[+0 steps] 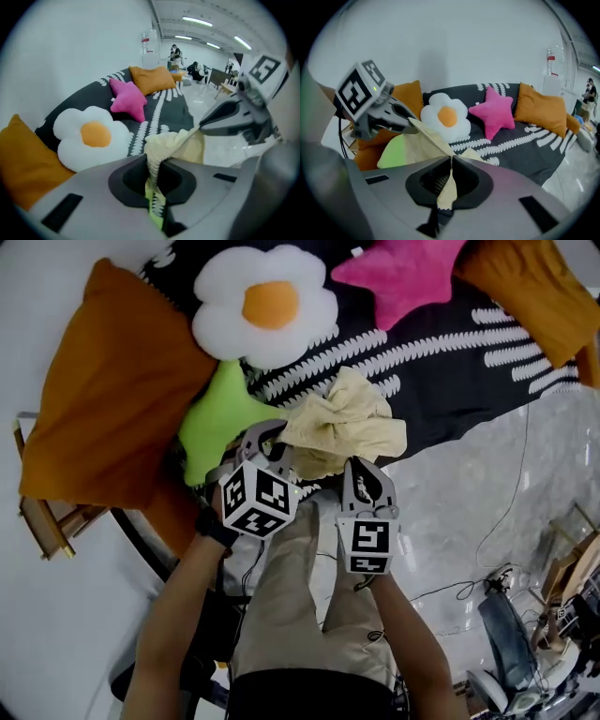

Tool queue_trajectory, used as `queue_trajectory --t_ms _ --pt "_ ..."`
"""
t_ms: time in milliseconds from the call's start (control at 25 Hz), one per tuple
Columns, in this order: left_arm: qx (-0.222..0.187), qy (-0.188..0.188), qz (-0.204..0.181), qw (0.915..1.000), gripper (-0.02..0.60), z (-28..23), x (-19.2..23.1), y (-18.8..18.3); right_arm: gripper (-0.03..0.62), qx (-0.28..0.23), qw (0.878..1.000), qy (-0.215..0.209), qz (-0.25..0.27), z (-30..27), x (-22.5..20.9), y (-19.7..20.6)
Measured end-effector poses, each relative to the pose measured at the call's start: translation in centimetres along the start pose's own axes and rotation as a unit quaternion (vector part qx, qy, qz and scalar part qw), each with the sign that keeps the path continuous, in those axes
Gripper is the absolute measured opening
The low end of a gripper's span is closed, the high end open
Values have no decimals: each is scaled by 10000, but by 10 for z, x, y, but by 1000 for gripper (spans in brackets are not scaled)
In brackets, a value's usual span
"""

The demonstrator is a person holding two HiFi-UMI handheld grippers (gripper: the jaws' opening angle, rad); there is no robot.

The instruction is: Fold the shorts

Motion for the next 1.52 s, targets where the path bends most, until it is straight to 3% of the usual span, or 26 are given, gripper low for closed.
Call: queue_trajectory --t_ms 120,200,240,400,560,680,760,840,960,1120,1200,1360,1520 --pt "-261 917 746 9926 17 62 -14 -64 36 13 9988 -104 471 35 4 -40" --pt "-334 1090 778 9904 17 108 -11 -111 76 50 9962 -220 845 59 16 -67" --pt "-328 1069 682 9914 17 131 -8 -134 135 116 9941 -186 1058 72 20 -79" --pt "-385 636 281 9968 17 219 26 -221 156 544 9815 567 1743 114 0 -119" --pt "-509 387 377 9972 17 289 64 -296 156 565 9888 922 1029 167 -58 -170" --pt "-139 -109 -303 9994 17 318 87 -316 170 379 9930 921 636 206 -90 -231" --pt "295 -433 -947 9941 17 322 102 -318 170 382 9945 849 483 232 -108 -276" --pt "553 -431 -1347 9884 17 316 114 -320 170 446 9936 874 553 258 -122 -318" --pt "508 -281 -1810 9818 18 284 123 -339 172 558 9887 1111 833 281 -148 -357" --pt "400 -393 -2578 9646 18 216 117 -402 170 706 9782 1549 1186 292 -210 -365" --pt "422 -312 -2694 9616 20 175 110 -436 170 783 9734 1723 1288 289 -250 -357" --pt "434 56 -2533 9664 21 82 101 -507 170 961 9711 1850 1164 278 -346 -354" --pt "176 -43 -3011 9534 29 3 98 -577 170 931 9778 1778 606 279 -420 -355"
Point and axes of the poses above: the fingertips, and each gripper's own axes: z backward along the fingers, x to its left, y out of its underside, the point moved 5 cm from there along z, backward along the fingers, and after that the axes turned 11 degrees about -z, right-handed, at the moved point
